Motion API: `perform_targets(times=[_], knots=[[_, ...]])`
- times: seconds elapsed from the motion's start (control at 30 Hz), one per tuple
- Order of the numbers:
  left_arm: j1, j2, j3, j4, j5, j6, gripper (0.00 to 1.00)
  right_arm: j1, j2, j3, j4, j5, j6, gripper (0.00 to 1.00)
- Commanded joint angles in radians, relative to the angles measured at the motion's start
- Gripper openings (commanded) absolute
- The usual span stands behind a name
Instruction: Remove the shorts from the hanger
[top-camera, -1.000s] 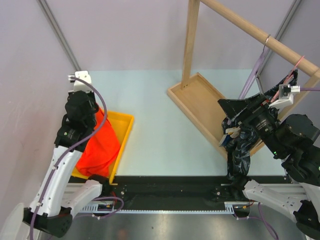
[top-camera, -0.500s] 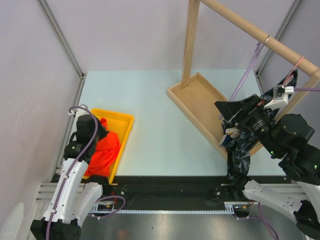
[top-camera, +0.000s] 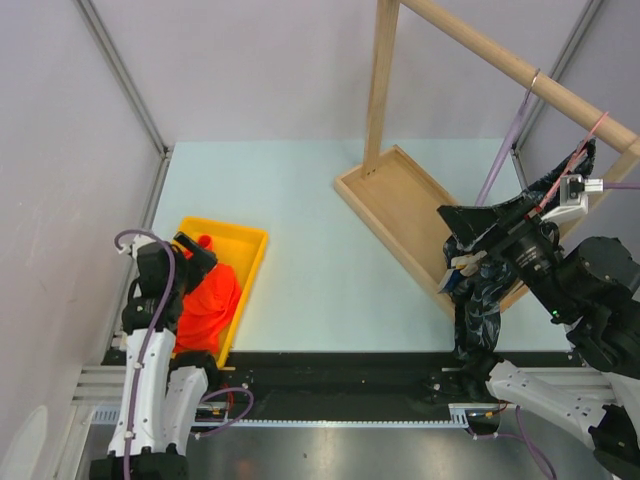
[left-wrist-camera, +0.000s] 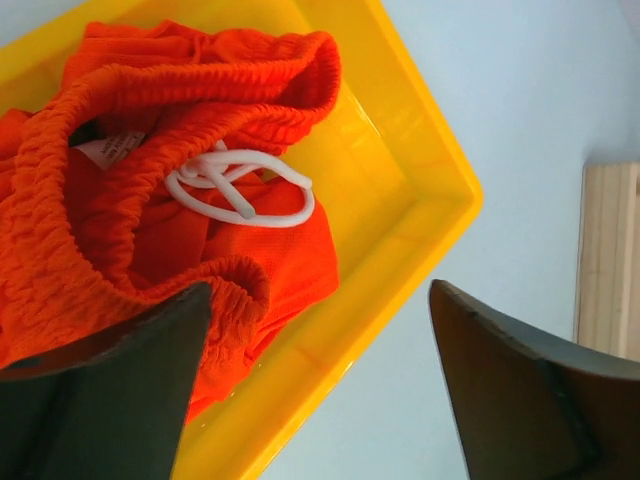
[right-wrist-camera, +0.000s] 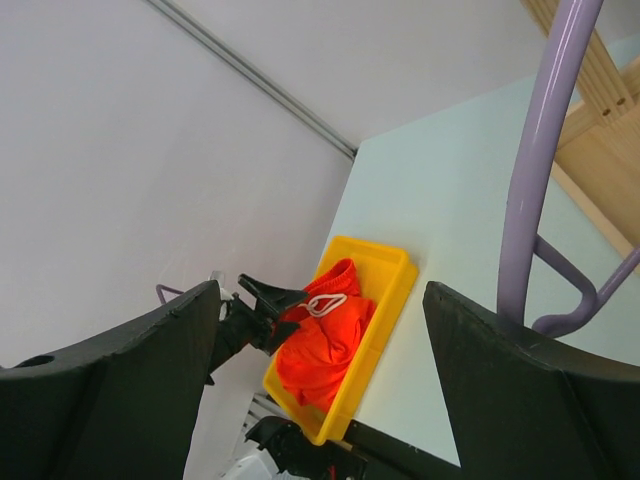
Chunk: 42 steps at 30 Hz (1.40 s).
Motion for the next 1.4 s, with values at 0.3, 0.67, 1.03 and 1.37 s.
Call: perform_targets(times=[0.3,0.67,1.03,1.37], knots=[[-0.024,-0.166,0.223,0.062,0.344,0.062,1.00,0.004,0.086,0.218,-0.085,-0.004,-0.136,0.88],[-0.390,-0.088,0.246,0.191,0.491,0.025,1.00,0.004,0.071,0.379,-0.224,0.178,-0.231,0.87],[-1.160,0.147,0.173,0.438,0.114,0.000,0.99,0.033,-0.061,0.229,-0.348,0.479,-0.185,0.87],[-1.568,0.375,0.243,0.549,-0.056,0.063,0.98,0.249,-0.133,0.095,-0.405,0.671,0.026,0.83]])
